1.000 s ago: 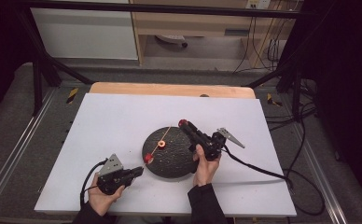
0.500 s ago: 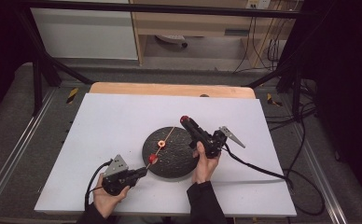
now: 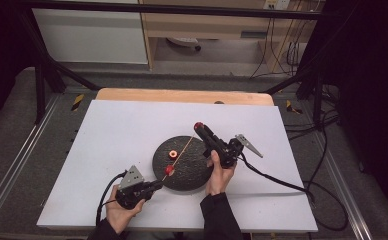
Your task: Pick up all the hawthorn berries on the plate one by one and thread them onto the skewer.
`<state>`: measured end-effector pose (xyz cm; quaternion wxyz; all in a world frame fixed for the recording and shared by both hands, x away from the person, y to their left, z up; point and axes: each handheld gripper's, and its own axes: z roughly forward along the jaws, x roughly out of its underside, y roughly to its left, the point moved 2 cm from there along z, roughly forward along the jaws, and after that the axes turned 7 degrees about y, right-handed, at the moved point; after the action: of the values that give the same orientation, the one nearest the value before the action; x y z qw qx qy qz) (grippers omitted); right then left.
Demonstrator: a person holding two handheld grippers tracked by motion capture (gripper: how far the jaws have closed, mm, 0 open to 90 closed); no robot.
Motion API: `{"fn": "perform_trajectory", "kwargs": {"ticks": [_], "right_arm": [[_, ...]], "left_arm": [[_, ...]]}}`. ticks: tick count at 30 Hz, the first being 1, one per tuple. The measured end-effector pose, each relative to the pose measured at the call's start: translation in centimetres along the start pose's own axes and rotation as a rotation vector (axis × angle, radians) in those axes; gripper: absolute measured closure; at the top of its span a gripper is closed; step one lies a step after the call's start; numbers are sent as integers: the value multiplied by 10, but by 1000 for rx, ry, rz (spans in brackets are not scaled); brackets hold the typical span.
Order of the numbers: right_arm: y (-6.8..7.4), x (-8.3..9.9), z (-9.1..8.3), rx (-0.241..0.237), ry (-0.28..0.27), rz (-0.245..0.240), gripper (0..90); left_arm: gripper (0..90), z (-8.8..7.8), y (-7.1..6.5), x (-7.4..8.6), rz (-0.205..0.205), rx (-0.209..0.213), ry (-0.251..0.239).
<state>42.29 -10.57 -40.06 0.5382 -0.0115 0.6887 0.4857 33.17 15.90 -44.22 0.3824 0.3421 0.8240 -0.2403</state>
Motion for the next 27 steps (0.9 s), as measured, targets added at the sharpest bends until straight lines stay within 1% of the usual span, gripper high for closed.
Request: {"fn": "perform_trajectory", "kwargs": {"ticks": [17,27], "right_arm": [[0,1,0,-7,-9,-6,630],[1,0,-1,-9,-8,-7,631]], "left_arm": [[885,5,-3,-3,-13,2,-1],[885,5,-3,-4,-18,0,-11]]}}
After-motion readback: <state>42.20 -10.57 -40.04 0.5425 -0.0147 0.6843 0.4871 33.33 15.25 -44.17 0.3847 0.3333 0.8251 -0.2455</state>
